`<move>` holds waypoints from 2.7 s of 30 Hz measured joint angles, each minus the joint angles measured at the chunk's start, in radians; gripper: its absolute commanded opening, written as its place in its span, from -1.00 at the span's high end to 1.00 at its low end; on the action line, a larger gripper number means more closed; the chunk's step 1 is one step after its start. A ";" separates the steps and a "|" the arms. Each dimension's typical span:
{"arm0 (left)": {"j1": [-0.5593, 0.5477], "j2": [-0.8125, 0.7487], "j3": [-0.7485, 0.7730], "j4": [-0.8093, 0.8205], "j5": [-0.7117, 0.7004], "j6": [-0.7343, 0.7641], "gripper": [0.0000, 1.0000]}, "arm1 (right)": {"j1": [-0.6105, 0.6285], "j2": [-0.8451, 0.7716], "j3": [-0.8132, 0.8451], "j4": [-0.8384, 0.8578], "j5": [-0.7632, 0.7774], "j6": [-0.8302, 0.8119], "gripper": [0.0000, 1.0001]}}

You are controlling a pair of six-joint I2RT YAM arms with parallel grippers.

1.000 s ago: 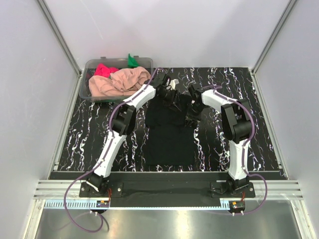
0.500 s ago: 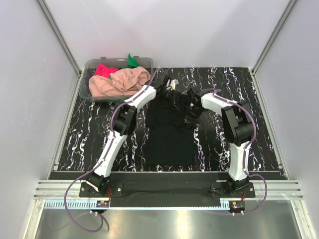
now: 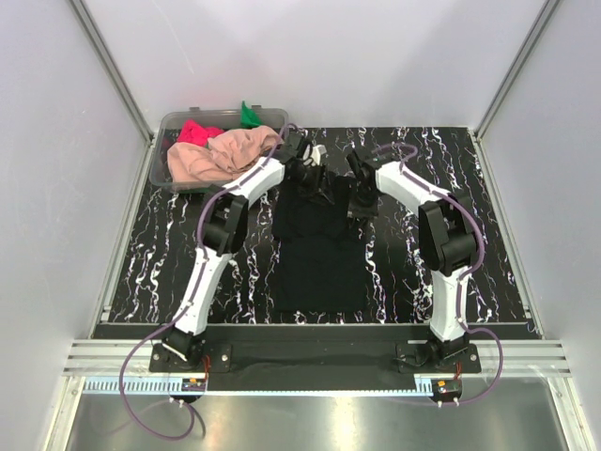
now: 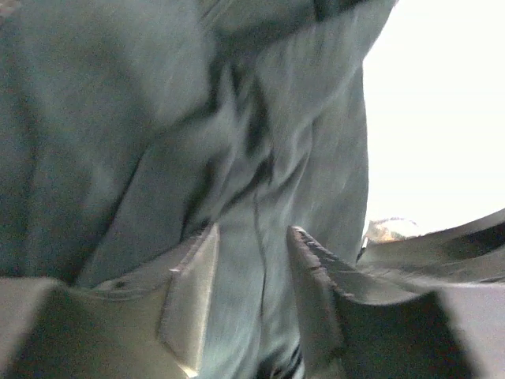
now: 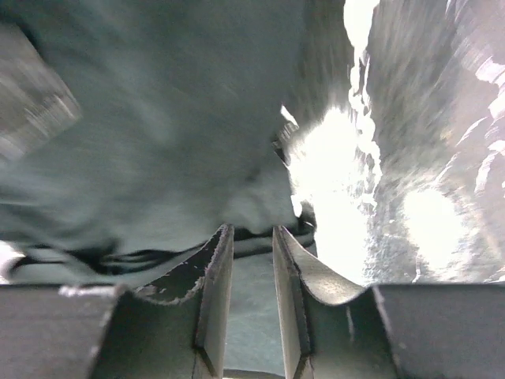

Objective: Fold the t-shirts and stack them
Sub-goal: Fold the tshirt

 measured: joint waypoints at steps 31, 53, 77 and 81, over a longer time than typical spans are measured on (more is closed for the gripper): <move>-0.104 -0.631 -0.740 -0.069 -0.024 0.121 0.03 | -0.060 0.417 0.675 -0.082 0.061 -0.098 0.30; -0.157 -0.657 -0.839 -0.066 -0.175 0.111 0.05 | -0.062 0.428 0.679 -0.114 0.040 -0.103 0.41; -0.222 -0.587 -0.847 -0.117 -0.519 0.026 0.71 | -0.062 0.468 0.689 -0.162 0.040 -0.109 1.00; -0.230 -0.591 -0.856 -0.112 -0.544 0.013 0.91 | -0.062 0.502 0.755 -0.206 0.040 -0.113 1.00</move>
